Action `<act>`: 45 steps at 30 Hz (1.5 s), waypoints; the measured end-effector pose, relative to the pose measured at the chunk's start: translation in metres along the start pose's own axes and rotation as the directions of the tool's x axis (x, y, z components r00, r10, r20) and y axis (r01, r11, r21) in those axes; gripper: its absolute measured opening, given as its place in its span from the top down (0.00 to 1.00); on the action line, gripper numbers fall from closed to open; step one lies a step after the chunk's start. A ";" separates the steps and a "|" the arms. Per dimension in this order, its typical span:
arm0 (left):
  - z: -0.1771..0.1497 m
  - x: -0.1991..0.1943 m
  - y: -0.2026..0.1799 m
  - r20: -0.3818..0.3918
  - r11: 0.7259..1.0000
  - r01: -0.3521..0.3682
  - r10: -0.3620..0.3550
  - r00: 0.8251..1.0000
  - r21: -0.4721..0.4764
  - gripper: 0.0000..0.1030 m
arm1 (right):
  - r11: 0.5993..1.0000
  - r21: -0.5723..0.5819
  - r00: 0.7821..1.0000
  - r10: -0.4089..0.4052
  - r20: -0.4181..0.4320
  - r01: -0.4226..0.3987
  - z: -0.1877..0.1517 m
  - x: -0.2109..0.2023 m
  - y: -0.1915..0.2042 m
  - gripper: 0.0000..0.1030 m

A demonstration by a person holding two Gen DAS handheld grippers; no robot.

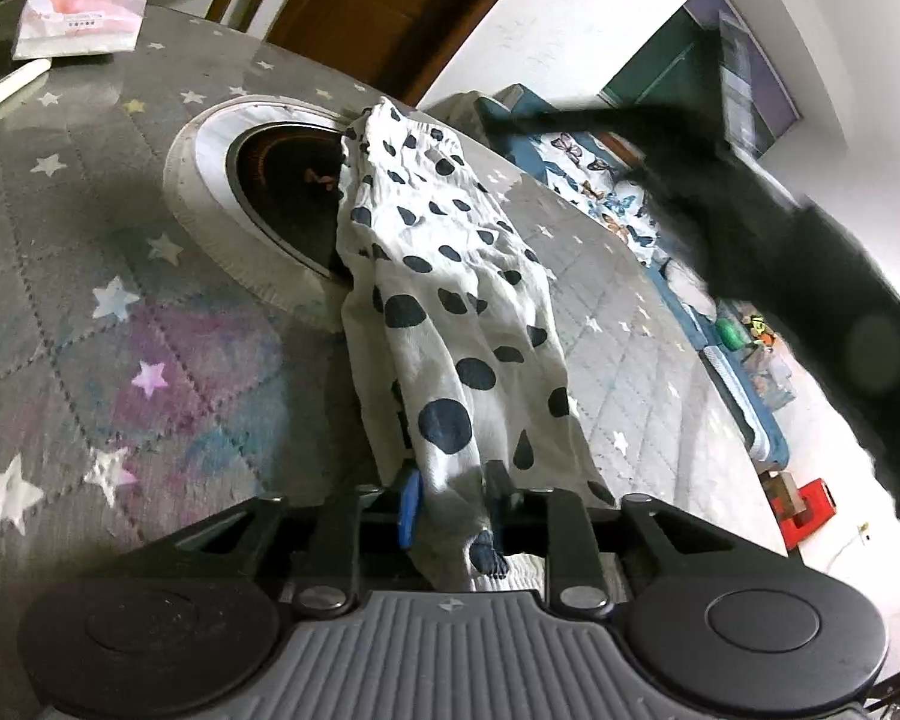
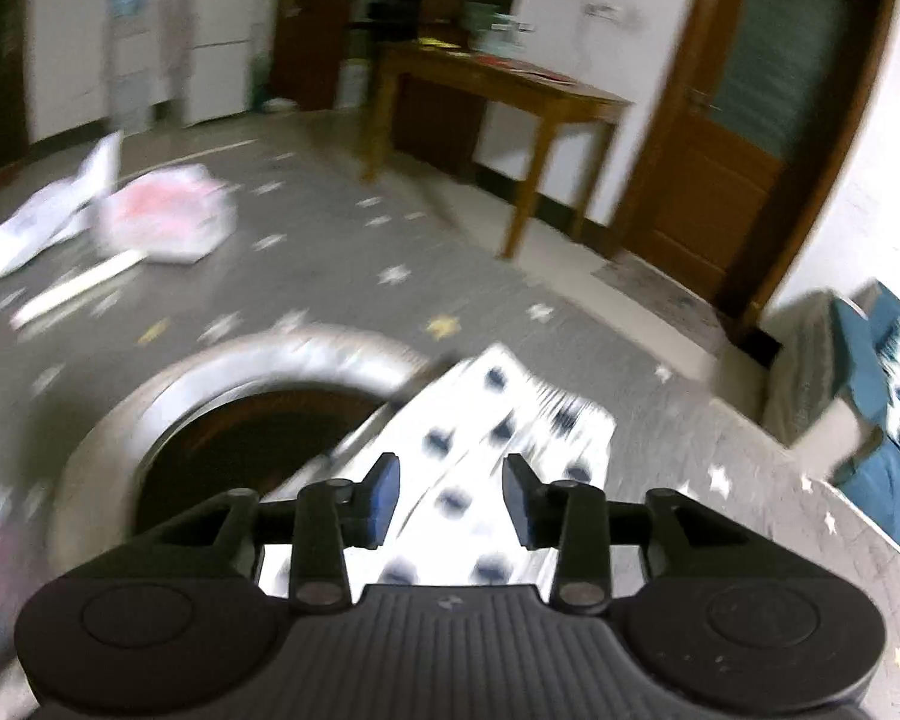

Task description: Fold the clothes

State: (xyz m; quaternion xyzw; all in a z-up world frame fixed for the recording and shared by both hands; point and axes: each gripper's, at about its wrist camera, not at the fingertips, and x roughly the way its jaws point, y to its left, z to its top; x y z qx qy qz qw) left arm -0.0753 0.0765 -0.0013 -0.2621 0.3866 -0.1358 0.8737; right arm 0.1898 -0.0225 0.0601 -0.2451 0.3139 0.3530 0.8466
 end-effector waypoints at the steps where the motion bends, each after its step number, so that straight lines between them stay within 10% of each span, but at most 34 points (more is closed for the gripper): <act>1: -0.001 0.000 0.000 0.000 1.000 -0.007 0.007 1.000 -0.008 0.68 | 0.999 -0.022 1.000 0.023 0.000 -0.023 -0.011 -0.013 0.008 0.56; 16: 0.028 0.004 -0.032 -0.045 0.998 0.035 -0.037 0.998 -0.048 0.83 | 0.917 -0.156 0.924 0.379 0.050 -0.368 -0.134 -0.136 0.127 0.38; 21: 0.032 0.014 -0.041 -0.059 0.995 0.065 -0.069 0.996 -0.073 0.84 | 0.938 -0.171 0.943 0.319 0.097 -0.300 -0.153 -0.126 0.158 0.40; 31: 0.008 -0.010 -0.039 -0.029 0.999 0.019 -0.018 0.999 0.036 0.67 | 0.966 0.034 0.956 0.248 0.155 -0.257 -0.164 -0.136 0.133 0.90; 40: -0.032 -0.011 -0.055 -0.005 0.950 -0.120 0.127 0.992 0.289 0.43 | 0.955 0.141 0.955 0.233 0.185 -0.260 -0.157 -0.148 0.103 0.91; 45: -0.043 -0.001 -0.060 -0.005 0.925 -0.154 0.166 0.986 0.347 0.62 | 0.962 0.129 0.959 0.213 0.186 -0.239 -0.155 -0.150 0.103 0.92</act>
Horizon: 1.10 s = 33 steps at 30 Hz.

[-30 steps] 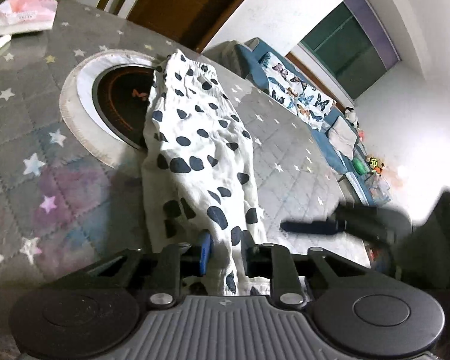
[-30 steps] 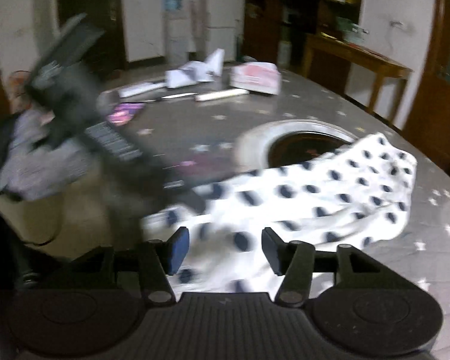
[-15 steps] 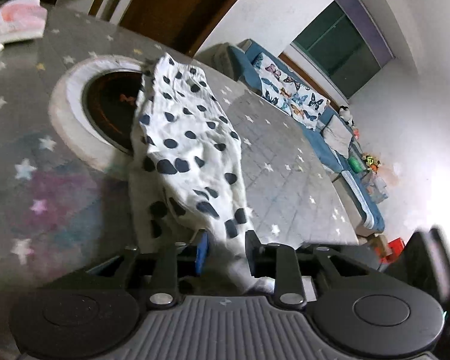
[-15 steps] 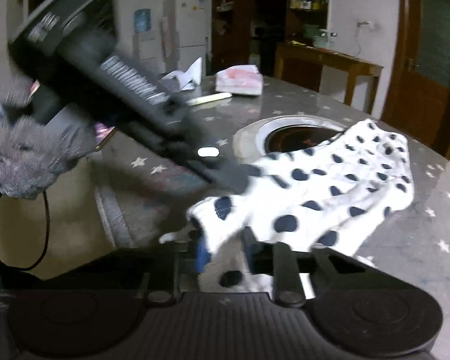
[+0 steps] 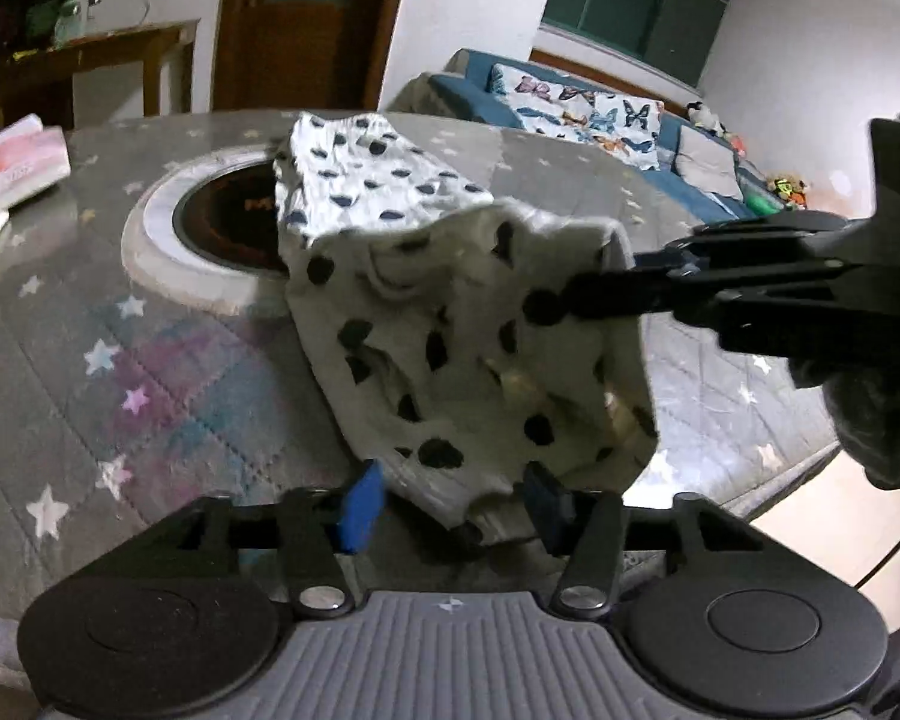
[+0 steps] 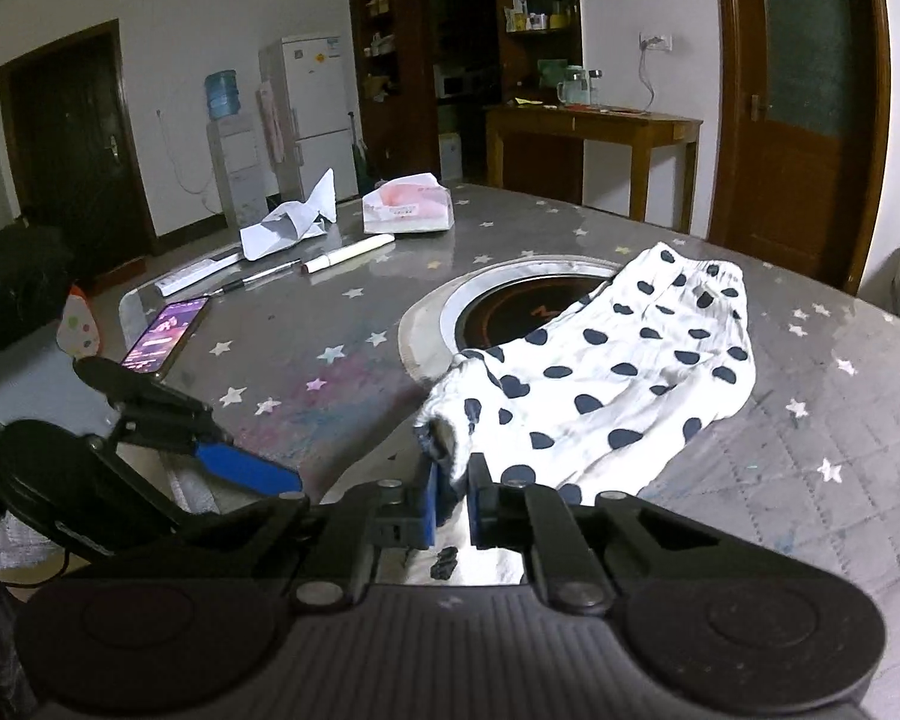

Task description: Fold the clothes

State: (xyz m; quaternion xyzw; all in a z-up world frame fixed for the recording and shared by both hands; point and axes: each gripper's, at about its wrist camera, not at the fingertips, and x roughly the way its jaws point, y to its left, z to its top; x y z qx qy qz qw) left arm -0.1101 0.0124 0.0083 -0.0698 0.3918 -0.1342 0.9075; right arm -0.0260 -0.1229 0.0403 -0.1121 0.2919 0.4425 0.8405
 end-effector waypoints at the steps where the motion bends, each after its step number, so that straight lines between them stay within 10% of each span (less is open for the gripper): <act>1: 0.000 0.002 0.002 -0.003 1.000 0.008 -0.008 1.000 -0.013 0.73 | 1.000 -0.005 1.000 -0.004 -0.001 0.004 0.000 0.000 0.001 0.92; 5: -0.003 -0.004 0.005 0.013 0.999 0.016 -0.015 1.000 -0.036 0.89 | 0.999 -0.043 1.000 -0.025 0.003 0.025 0.001 -0.001 0.004 0.92; 17: -0.005 -0.035 0.023 0.032 0.998 0.025 -0.024 0.999 -0.058 0.86 | 0.930 -0.323 0.978 0.127 -0.165 -0.175 -0.017 0.023 0.064 0.77; 22: 0.009 -0.050 0.035 0.090 0.998 0.026 -0.020 0.996 -0.062 0.86 | 0.940 -0.257 0.970 0.191 -0.153 -0.225 -0.003 0.004 0.052 0.76; 33: 0.066 0.014 0.021 0.109 0.993 0.119 -0.118 0.987 -0.002 0.86 | 0.997 -0.063 0.995 0.038 -0.096 -0.044 0.006 0.039 -0.012 0.71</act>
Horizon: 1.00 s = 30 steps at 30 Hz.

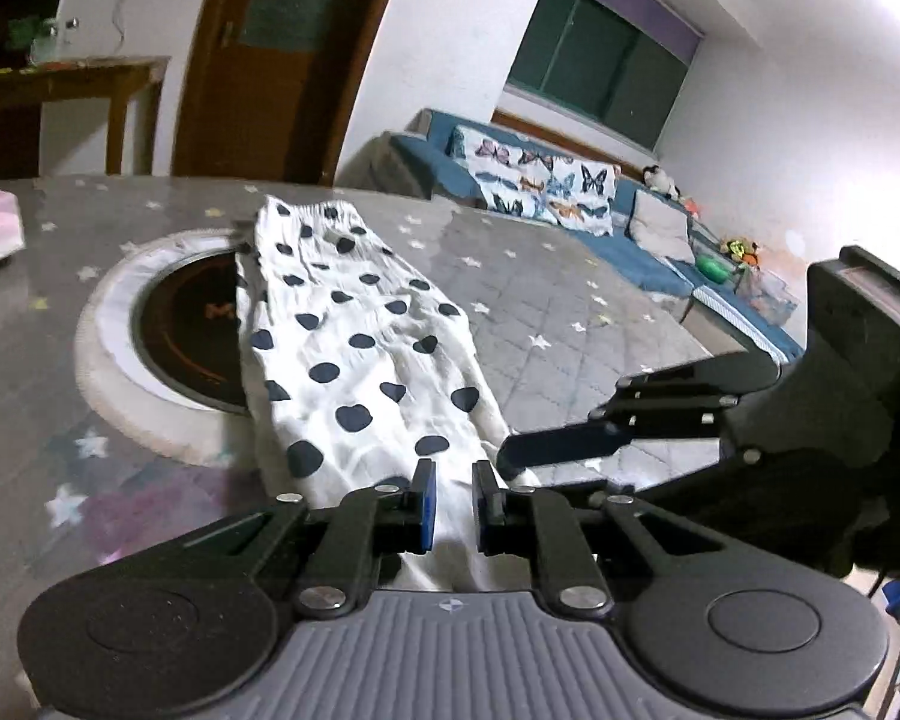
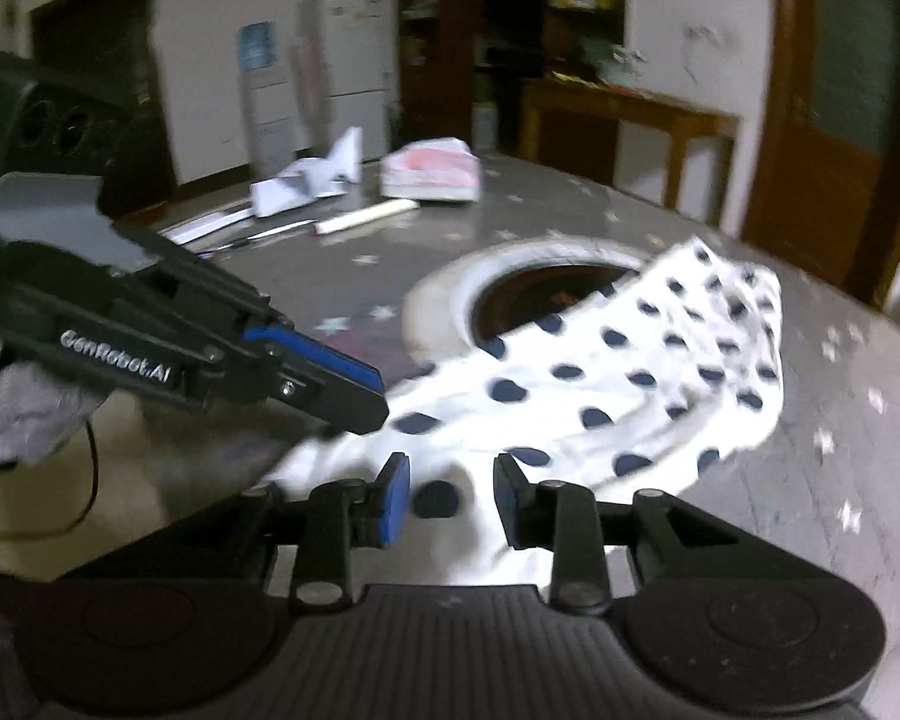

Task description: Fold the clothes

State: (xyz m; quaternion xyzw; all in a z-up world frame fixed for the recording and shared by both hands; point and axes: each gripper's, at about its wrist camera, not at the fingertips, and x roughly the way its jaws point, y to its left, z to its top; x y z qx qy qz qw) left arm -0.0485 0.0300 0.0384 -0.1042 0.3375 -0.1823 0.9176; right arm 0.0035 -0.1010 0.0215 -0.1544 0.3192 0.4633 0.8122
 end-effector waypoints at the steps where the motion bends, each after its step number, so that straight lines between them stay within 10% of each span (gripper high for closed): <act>1: 0.000 0.007 0.004 -0.019 1.000 -0.008 0.008 1.000 -0.007 0.87 | 1.000 0.018 1.000 -0.008 -0.005 0.008 -0.002 0.005 -0.005 0.71; 7: -0.017 0.031 0.035 -0.135 0.996 -0.054 0.045 0.990 -0.070 0.88 | 0.997 0.058 0.996 -0.038 -0.086 0.043 -0.024 0.022 -0.021 0.71; 30: 0.023 0.069 0.068 -0.154 0.991 -0.062 0.044 0.987 -0.115 0.87 | 0.961 0.200 0.981 -0.177 -0.085 0.190 0.036 0.073 -0.156 0.71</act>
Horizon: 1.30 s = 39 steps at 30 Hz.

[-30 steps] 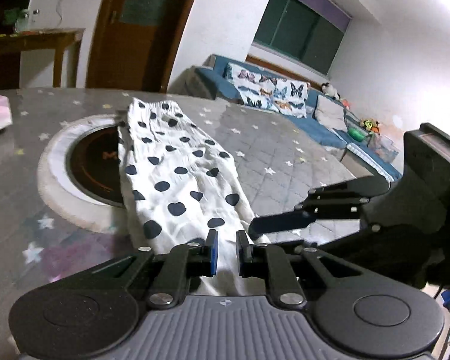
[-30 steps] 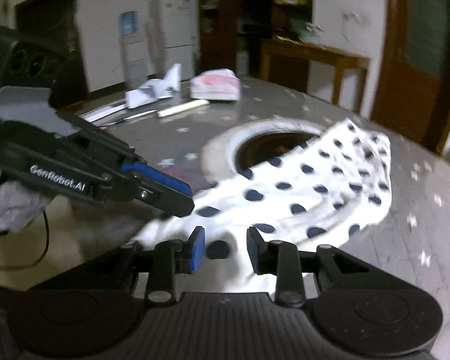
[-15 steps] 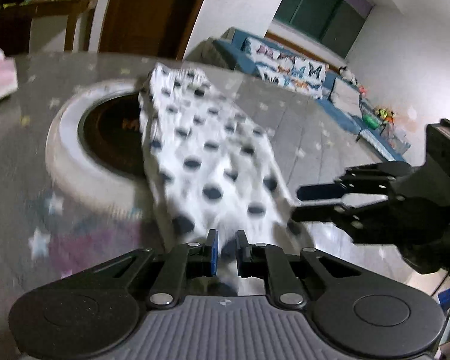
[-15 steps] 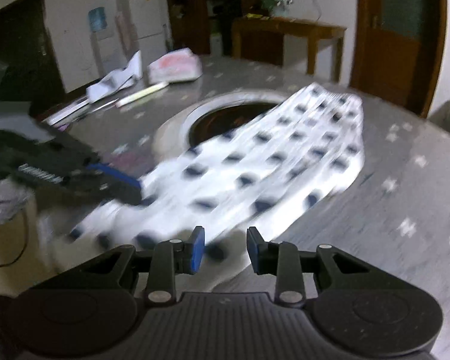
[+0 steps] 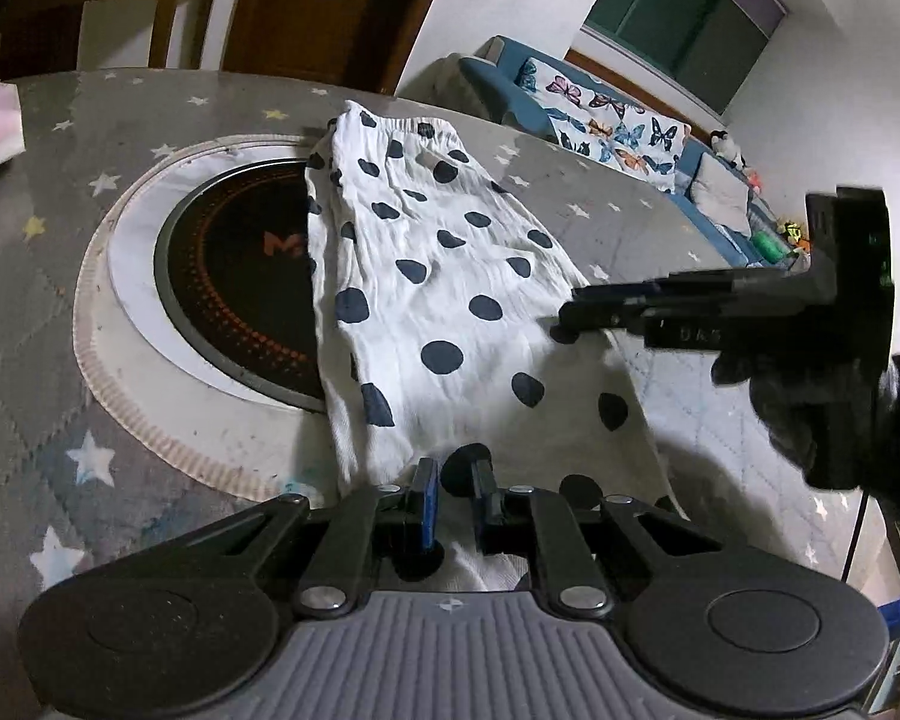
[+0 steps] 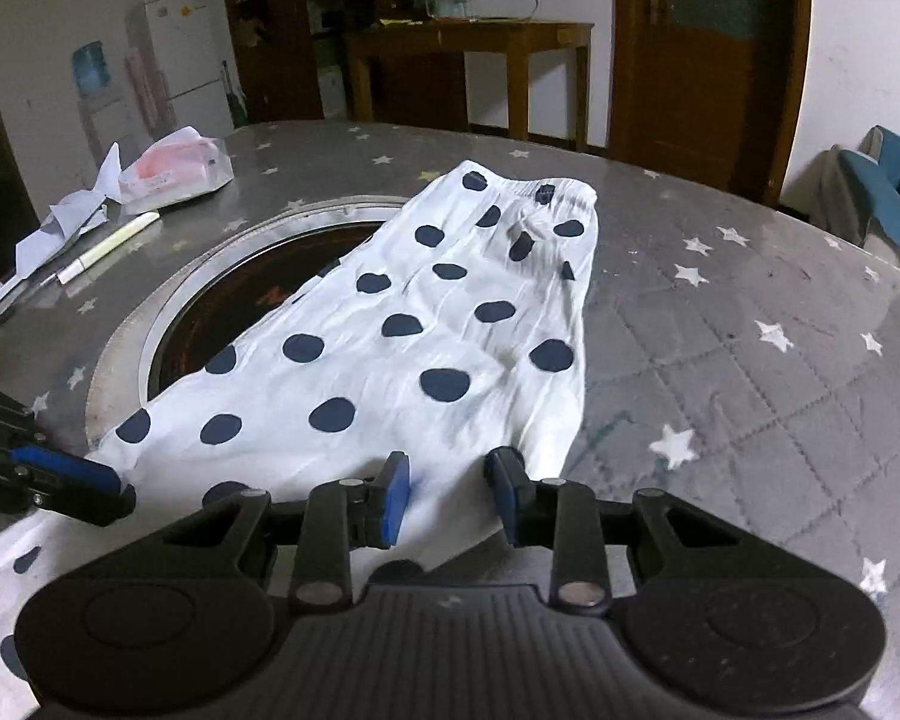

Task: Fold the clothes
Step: 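Grasp the end of the folded polka-dot strip with the right gripper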

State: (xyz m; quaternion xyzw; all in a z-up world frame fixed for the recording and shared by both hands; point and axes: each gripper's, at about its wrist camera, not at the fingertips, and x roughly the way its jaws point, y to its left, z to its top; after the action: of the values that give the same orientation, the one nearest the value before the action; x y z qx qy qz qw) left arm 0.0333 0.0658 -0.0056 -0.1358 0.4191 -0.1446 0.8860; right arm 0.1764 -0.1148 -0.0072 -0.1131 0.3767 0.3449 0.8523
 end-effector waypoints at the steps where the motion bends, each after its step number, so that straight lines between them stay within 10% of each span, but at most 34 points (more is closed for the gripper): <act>1: 0.000 -0.001 0.000 0.000 1.000 0.001 -0.001 1.000 -0.001 0.87 | 1.000 -0.008 1.000 0.000 0.003 0.001 0.005 -0.001 0.000 0.70; 23: 0.001 0.000 0.007 0.008 0.999 0.018 -0.018 1.000 -0.030 0.86 | 0.995 -0.079 0.998 0.055 -0.004 -0.055 0.131 0.161 0.024 0.67; 39: 0.004 0.002 0.007 0.005 0.999 0.029 -0.029 1.000 -0.044 0.77 | 0.994 0.044 0.993 -0.099 0.063 0.096 0.130 0.132 -0.072 0.48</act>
State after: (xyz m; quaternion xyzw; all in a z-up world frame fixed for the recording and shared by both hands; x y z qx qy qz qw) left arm 0.0387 0.0717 -0.0071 -0.1616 0.4183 -0.1480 0.8815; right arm 0.3616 -0.0429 -0.0176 -0.1026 0.3498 0.2985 0.8820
